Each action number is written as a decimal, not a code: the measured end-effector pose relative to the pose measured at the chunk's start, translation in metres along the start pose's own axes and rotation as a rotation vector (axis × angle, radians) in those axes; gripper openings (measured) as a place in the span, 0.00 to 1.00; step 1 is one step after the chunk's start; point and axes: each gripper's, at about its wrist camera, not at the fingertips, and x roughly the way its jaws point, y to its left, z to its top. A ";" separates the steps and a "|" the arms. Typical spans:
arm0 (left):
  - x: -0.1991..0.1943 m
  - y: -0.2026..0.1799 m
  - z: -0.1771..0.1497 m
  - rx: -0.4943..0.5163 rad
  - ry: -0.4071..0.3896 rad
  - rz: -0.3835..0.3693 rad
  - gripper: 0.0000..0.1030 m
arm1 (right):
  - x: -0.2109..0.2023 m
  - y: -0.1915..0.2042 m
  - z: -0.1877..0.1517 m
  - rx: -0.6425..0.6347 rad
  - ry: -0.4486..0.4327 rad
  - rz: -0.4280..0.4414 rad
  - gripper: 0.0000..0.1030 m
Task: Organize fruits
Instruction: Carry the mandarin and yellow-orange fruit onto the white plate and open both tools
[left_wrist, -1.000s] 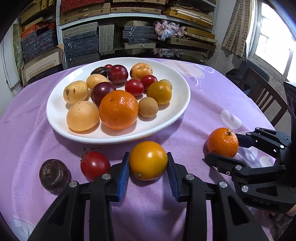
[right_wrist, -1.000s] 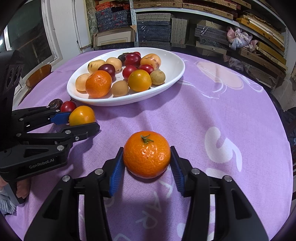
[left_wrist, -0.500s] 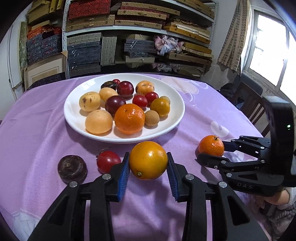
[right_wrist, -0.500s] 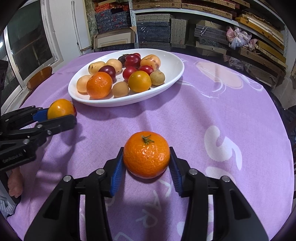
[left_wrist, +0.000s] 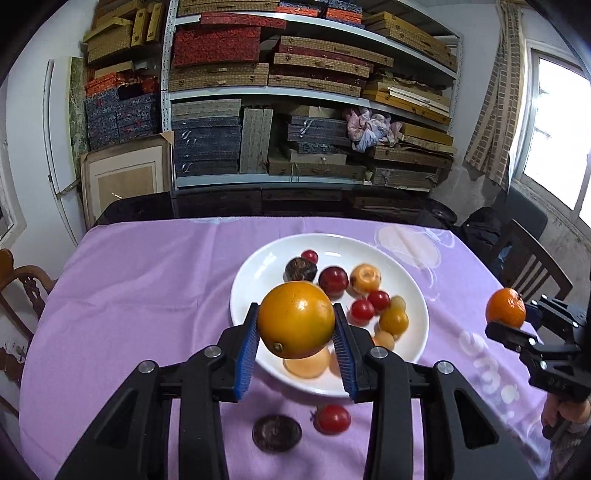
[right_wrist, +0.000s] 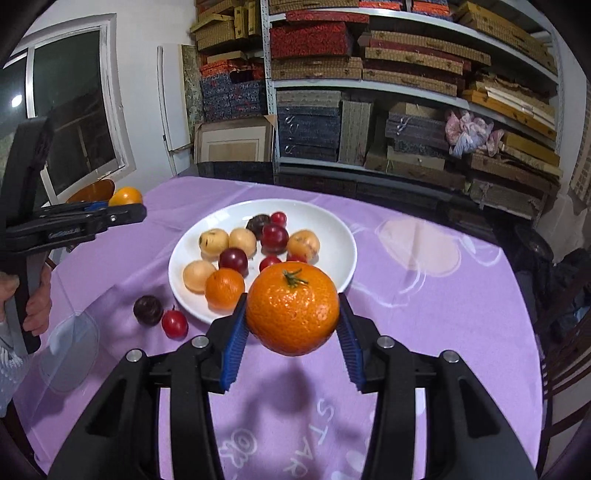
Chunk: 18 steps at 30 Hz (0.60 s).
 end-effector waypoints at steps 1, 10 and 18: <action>0.009 0.002 0.012 -0.011 0.001 -0.001 0.37 | 0.001 0.003 0.008 -0.015 -0.004 -0.001 0.43; 0.100 0.006 0.047 -0.024 0.100 0.023 0.37 | 0.083 0.003 0.069 -0.058 0.055 -0.050 0.43; 0.158 0.027 0.042 -0.040 0.188 0.039 0.37 | 0.189 -0.016 0.101 -0.044 0.166 -0.075 0.43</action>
